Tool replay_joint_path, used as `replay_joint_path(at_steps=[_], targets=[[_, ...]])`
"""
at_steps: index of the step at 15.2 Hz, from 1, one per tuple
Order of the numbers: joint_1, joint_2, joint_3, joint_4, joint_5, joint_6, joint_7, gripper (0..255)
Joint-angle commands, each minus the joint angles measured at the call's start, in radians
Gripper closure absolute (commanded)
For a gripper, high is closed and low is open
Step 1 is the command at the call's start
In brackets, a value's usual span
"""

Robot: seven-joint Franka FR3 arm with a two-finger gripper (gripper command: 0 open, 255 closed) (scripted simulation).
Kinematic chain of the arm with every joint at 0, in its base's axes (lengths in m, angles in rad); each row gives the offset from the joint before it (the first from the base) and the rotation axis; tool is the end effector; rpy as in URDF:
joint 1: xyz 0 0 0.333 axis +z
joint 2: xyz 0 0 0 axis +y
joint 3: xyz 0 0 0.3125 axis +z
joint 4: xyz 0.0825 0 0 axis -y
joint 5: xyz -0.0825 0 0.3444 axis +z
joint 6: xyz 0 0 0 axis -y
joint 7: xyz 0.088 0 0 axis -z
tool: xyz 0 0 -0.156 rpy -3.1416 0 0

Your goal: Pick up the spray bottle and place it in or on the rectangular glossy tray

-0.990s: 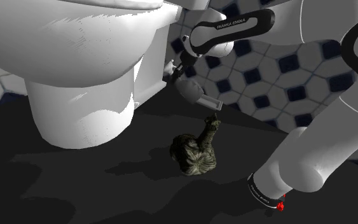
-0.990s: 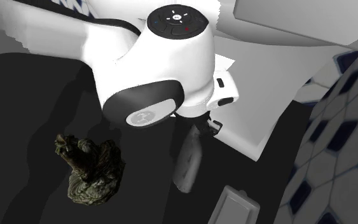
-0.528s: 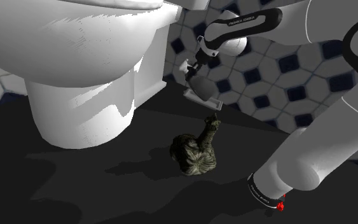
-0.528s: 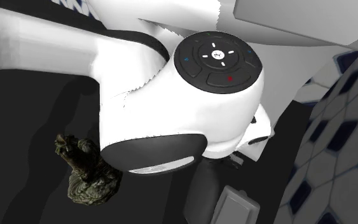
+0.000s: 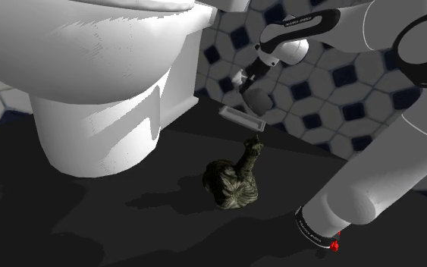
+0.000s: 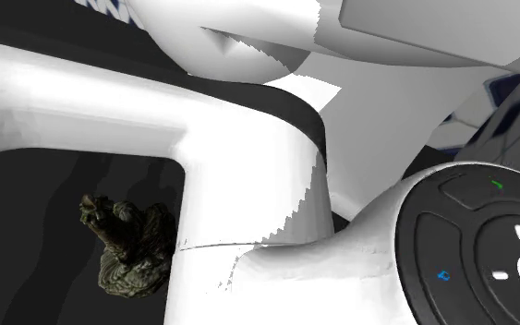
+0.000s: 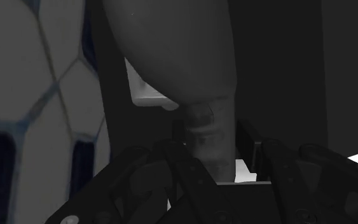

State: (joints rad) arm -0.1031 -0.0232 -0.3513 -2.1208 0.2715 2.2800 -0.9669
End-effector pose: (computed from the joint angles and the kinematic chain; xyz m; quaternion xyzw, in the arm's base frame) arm 0.4836 -0.2186 0.4094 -0.9741 -0.1738 -0.1421 0.0283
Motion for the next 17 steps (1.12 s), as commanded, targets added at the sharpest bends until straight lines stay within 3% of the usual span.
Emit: replay_joint_path(at_steps=[1,17], targets=[[-0.024,0.023,-0.027,0.028,0.019,-0.019,-0.061,255],[-0.028,0.129,-0.016,-0.061,0.131,0.152,-0.168,255]])
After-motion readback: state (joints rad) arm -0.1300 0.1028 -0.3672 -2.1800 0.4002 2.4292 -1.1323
